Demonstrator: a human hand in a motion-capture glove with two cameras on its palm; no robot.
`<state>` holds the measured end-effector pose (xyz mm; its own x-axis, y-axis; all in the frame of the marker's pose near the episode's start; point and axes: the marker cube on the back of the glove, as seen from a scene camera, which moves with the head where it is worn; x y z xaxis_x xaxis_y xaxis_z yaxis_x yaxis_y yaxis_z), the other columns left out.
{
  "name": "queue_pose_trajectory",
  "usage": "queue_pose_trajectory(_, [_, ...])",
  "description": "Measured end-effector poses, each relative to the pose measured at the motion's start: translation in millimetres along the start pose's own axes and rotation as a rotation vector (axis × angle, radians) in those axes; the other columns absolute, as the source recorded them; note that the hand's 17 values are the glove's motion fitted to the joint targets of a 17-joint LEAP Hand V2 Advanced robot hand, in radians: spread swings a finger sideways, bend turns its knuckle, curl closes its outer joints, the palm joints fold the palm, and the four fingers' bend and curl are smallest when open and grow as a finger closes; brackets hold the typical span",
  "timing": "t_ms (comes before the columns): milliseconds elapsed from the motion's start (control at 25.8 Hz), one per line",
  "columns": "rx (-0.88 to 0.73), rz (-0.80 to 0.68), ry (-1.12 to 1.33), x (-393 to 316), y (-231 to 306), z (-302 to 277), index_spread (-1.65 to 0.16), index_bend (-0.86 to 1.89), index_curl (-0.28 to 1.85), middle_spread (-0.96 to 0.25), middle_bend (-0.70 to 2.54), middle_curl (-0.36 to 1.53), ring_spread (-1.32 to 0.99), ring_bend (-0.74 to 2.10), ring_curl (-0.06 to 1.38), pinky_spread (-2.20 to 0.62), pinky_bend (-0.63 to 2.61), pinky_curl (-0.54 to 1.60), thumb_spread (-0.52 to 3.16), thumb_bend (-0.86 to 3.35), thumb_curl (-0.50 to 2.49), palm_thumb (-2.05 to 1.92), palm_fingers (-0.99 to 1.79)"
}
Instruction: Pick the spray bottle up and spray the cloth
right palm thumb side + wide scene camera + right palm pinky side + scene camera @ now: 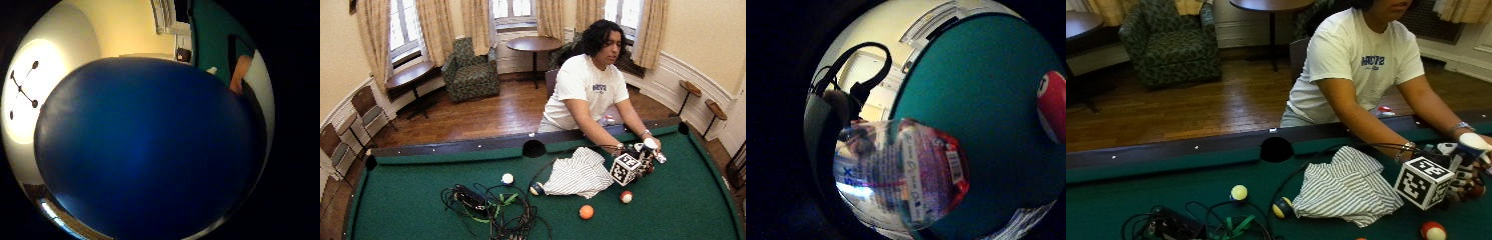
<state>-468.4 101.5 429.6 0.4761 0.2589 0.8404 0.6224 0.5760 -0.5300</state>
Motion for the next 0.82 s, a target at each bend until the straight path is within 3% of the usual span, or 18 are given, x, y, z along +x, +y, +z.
queue_pose_trajectory(311, [-0.001, 0.026, 0.121, 14.0, 18.1, -7.3, -0.32, 0.22, 0.54, -0.22, 0.59, 0.49, -0.17, 0.51, 0.4, -0.02, 0.11, 0.3, 0.69, -0.07, 0.68, 0.73, 1.02])
queue_pose_trajectory(544, [-0.057, 0.016, 0.36, 13.0, 46.9, -33.0, -0.37, 0.09, 0.49, -0.19, 0.28, 0.41, -0.15, 0.43, 0.39, 0.1, 0.31, 0.35, 0.78, -0.06, 0.59, 0.63, 0.58])
queue_pose_trajectory(815, [-0.165, -0.024, 0.556, -10.6, 92.1, -69.5, -0.4, 0.09, 0.39, -0.18, 0.18, 0.36, -0.16, 0.34, 0.34, 0.16, 0.4, 0.36, 0.82, -0.05, 0.52, 0.58, 0.42])
